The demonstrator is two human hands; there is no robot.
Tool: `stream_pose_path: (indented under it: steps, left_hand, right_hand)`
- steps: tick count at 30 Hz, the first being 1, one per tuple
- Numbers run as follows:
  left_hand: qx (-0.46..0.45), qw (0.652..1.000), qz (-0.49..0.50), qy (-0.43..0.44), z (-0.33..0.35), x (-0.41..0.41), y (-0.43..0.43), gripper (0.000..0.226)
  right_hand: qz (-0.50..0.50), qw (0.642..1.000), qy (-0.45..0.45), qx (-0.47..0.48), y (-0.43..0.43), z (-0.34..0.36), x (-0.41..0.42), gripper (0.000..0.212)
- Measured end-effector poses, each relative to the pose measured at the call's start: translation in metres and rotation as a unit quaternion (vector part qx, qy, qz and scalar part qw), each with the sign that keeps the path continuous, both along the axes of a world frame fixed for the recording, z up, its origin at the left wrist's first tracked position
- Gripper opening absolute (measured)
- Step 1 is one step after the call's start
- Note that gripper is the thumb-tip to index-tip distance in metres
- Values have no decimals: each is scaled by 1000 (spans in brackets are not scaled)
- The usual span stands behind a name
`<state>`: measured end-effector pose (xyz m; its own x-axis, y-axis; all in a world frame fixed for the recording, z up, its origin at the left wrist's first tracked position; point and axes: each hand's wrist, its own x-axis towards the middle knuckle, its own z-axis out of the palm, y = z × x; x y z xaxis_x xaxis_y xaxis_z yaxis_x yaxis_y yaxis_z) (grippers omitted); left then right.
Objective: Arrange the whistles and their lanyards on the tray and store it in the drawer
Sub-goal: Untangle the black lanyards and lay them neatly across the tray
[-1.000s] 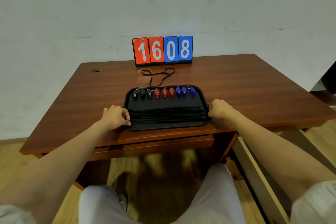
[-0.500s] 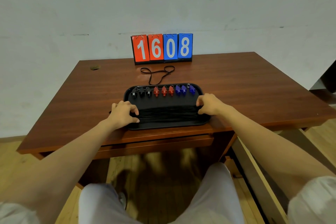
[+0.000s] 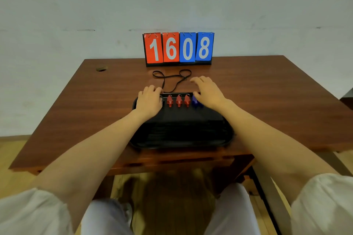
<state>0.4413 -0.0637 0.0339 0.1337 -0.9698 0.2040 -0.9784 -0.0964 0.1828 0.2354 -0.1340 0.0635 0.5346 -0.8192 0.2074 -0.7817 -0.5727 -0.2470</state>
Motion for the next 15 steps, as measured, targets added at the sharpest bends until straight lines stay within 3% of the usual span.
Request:
stream_pose_path:
  steps: [9, 15]
  left_hand:
    - [78, 995, 30, 50, 14, 32, -95, 32]
    - [120, 990, 16, 74, 2, 36, -148, 31]
  right_hand:
    - [-49, 993, 81, 74, -101, -4, 41, 50]
    - [-47, 990, 85, 106, -152, -30, 60, 37]
